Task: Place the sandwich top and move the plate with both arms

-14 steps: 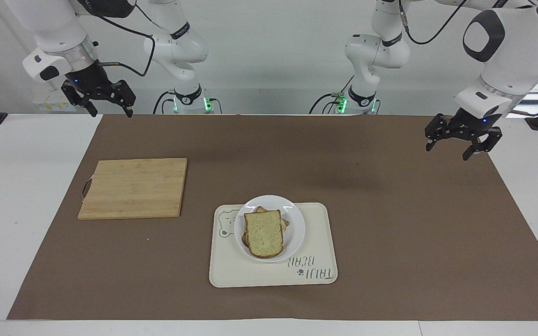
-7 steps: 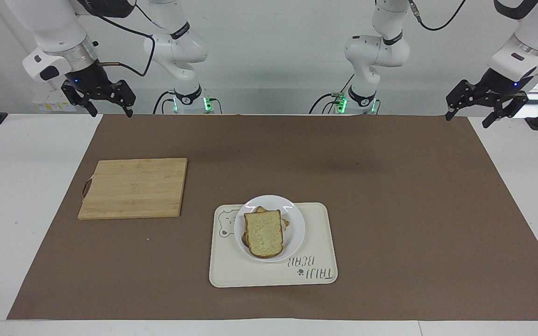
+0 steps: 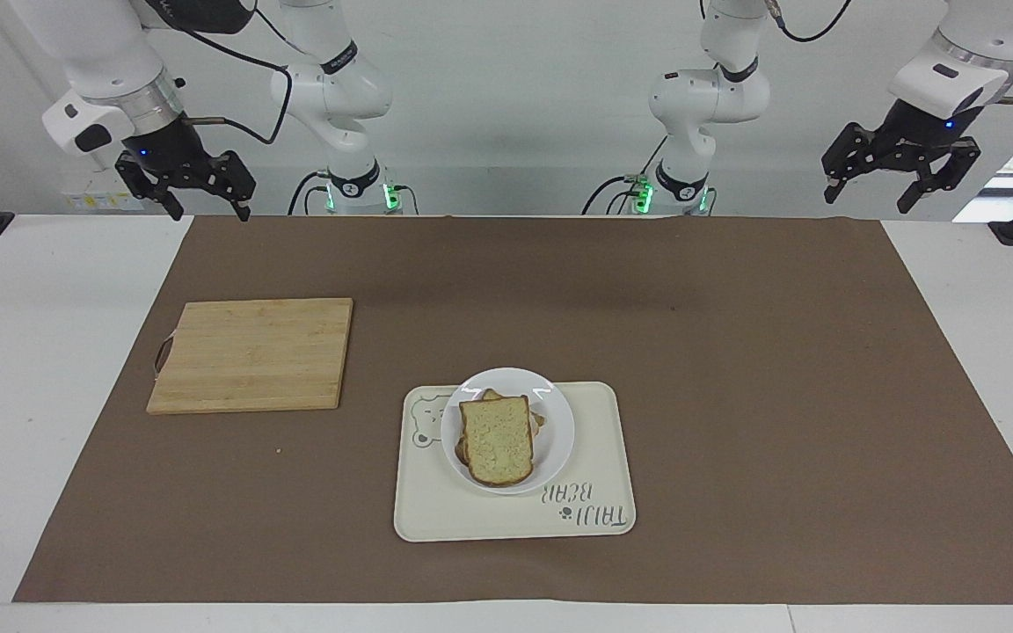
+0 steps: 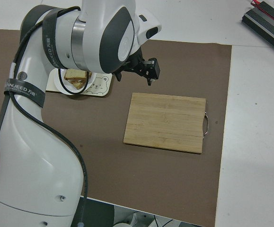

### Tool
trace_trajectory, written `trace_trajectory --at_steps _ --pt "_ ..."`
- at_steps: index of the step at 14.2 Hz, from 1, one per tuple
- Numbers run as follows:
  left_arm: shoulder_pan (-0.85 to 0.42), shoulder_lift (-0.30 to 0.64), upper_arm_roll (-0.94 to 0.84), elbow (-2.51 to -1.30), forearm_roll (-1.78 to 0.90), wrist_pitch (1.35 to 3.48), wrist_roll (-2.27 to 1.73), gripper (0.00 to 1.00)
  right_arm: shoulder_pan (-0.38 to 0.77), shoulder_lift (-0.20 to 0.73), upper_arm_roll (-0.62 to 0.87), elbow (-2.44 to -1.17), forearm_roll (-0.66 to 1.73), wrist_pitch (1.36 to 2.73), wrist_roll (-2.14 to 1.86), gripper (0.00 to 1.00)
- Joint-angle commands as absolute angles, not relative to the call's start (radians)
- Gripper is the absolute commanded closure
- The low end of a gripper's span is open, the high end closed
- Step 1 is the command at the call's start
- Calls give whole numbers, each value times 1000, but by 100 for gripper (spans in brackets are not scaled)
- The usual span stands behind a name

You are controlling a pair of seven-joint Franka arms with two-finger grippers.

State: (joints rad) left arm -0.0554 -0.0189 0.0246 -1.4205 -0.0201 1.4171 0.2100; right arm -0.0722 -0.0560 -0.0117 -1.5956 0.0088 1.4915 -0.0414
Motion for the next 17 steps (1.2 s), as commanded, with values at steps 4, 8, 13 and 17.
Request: trace_trajectory --at_steps 4,8,13,17 --pt "-49 -66 11 -1488 -2 1436 206 0 -83 -49 0 -1583 2 1479 -28 0" --pt "-51 -60 11 -1483 0 1460 209 0 -83 -49 0 -1583 2 1479 -28 0" --pt "-38 -57 14 -1480 -2 1468 163 0 -81 -49 0 -1583 2 1479 -28 0" --pt "-35 -61 18 -1486 -2 1466 141 0 -81 -49 0 -1583 2 1479 -28 0"
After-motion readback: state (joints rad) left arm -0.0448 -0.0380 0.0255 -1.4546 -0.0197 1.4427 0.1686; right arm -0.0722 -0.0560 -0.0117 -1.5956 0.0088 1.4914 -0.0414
